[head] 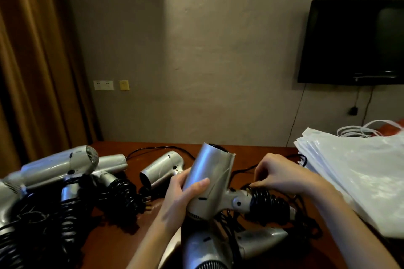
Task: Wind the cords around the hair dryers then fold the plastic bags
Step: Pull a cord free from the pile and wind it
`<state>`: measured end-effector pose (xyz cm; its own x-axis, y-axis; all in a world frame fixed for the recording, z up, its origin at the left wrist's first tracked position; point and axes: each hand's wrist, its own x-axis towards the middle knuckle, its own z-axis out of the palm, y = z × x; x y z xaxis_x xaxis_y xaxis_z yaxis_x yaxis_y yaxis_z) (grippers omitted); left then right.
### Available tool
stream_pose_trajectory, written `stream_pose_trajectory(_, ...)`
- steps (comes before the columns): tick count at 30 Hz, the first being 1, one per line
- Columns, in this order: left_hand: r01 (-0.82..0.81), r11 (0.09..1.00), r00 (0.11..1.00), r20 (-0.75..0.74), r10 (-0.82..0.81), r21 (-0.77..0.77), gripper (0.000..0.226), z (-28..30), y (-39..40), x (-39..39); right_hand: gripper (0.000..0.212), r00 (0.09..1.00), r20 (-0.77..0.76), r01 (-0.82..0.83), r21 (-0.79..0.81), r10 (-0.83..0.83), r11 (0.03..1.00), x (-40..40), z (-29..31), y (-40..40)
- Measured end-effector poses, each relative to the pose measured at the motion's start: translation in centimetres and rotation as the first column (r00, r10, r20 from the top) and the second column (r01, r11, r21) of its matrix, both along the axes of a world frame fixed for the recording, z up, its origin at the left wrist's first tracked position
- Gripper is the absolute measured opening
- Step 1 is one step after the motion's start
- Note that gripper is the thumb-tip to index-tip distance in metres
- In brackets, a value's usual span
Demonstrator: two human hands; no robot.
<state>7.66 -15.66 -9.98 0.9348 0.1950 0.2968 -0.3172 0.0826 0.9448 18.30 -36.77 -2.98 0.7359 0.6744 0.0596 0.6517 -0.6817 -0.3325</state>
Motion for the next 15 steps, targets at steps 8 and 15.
stream_pose_trajectory(8, -0.091, 0.996, 0.996, -0.013, 0.091, -0.007, 0.06, -0.3, 0.3, -0.2, 0.026, 0.993, -0.061, 0.109, 0.113, -0.102, 0.988, -0.5, 0.5, 0.7)
stream_pose_trajectory(15, -0.17, 0.964, 0.982, 0.122, 0.147, 0.203, 0.054, -0.2, -0.2, 0.0, 0.019, 0.982, -0.19, 0.041, 0.245, 0.007, 0.969, -2.7, 0.9, 3.1)
